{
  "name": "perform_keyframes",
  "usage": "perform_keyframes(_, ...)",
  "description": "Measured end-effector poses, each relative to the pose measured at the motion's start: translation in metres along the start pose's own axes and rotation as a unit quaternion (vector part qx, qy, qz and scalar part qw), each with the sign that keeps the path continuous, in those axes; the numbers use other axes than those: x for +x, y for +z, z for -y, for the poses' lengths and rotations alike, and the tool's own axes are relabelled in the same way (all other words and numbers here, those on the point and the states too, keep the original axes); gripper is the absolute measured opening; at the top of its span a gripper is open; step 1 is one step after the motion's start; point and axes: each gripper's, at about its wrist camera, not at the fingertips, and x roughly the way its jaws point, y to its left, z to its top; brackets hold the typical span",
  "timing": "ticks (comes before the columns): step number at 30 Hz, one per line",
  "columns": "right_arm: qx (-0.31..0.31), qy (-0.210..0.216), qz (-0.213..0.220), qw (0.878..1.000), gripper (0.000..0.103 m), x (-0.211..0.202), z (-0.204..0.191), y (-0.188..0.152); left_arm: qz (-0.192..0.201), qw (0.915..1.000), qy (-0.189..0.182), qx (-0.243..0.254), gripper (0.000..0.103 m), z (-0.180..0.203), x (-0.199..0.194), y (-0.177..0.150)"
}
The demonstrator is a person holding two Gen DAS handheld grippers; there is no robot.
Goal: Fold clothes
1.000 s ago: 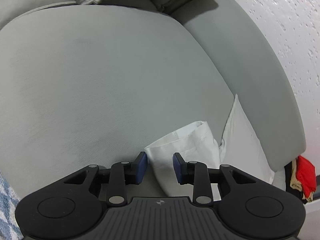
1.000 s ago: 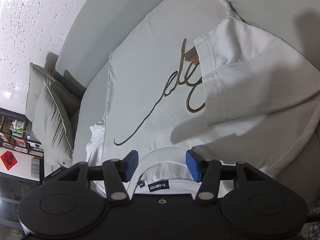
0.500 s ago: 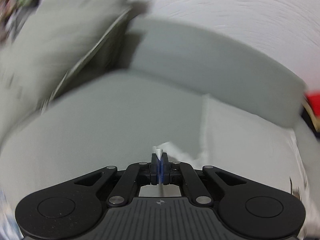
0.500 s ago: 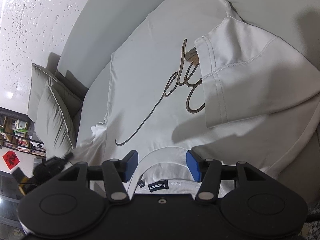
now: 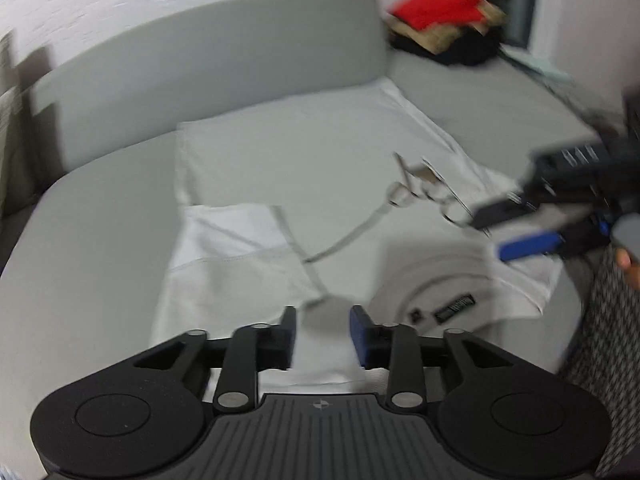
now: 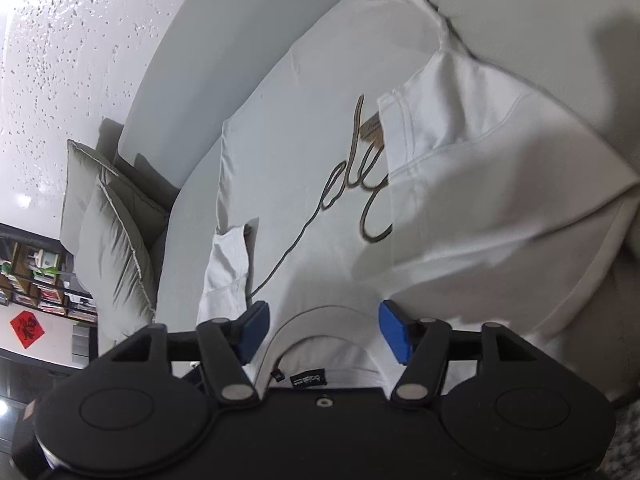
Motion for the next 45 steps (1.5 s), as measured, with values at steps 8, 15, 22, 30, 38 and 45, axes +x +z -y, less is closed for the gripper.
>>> perform_keyframes(8, -0.016, 0.004, 0.023, 1.0, 0.063, -0.022, 0.006, 0.002, -0.05, 0.95, 0.076, -0.298, 0.023, -0.139, 0.023, 0.004)
perform_keyframes(15, -0.011, 0.002, 0.024, 1.0, 0.063, -0.023, 0.013, 0.004, -0.056, 0.9469, 0.003, -0.316, 0.016, -0.147, 0.04, 0.009)
perform_keyframes(22, -0.04, -0.045, 0.041, 0.997, 0.042, -0.02, 0.008, 0.005, -0.02, 0.9801, 0.023, -0.196, 0.013, -0.101, 0.062, 0.05)
perform_keyframes(30, -0.061, -0.085, 0.051, 0.993, 0.038, -0.023, 0.012, 0.01, -0.104, 0.9857, 0.084, -0.103, 0.009, -0.086, 0.12, 0.055)
perform_keyframes(38, -0.076, -0.102, 0.065, 0.99, 0.039, -0.048, 0.015, 0.014, -0.142, 0.9841, 0.087, -0.061, 0.009, -0.085, 0.051, -0.003)
perform_keyframes(45, -0.075, -0.12, 0.078, 0.987, 0.04, -0.057, 0.022, 0.026, -0.077, 0.9875, 0.086, -0.107, 0.012, -0.097, 0.015, -0.004)
